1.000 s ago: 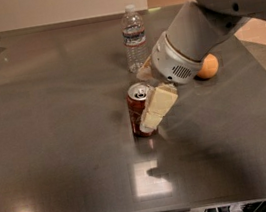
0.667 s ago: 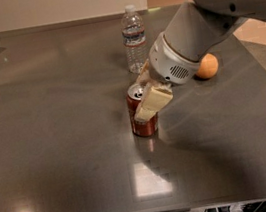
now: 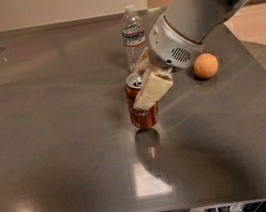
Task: Pick coke can
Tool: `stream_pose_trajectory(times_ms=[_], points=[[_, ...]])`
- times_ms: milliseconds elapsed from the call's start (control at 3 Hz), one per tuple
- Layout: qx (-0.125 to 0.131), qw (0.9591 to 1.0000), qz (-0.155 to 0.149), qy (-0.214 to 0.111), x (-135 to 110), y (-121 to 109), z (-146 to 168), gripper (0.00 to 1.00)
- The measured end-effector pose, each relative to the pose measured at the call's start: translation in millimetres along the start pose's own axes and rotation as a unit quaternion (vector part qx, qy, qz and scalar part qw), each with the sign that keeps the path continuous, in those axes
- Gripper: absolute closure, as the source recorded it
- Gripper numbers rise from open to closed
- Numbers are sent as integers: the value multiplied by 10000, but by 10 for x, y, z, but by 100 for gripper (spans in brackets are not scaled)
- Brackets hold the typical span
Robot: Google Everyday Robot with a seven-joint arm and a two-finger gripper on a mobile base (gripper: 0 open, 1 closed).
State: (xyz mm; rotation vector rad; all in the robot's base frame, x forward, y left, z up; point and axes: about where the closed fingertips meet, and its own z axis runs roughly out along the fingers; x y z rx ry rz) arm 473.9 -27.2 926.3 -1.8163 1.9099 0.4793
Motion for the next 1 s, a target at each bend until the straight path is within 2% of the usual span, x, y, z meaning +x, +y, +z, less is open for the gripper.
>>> stream_pose_trajectory(times_ms=[333, 667, 1000], points=[[-131, 9998, -135, -90, -155, -61, -308, 100], [-167, 9985, -381, -345, -429, -202, -792, 100], [-161, 9985, -381, -348, -432, -204, -788, 100]])
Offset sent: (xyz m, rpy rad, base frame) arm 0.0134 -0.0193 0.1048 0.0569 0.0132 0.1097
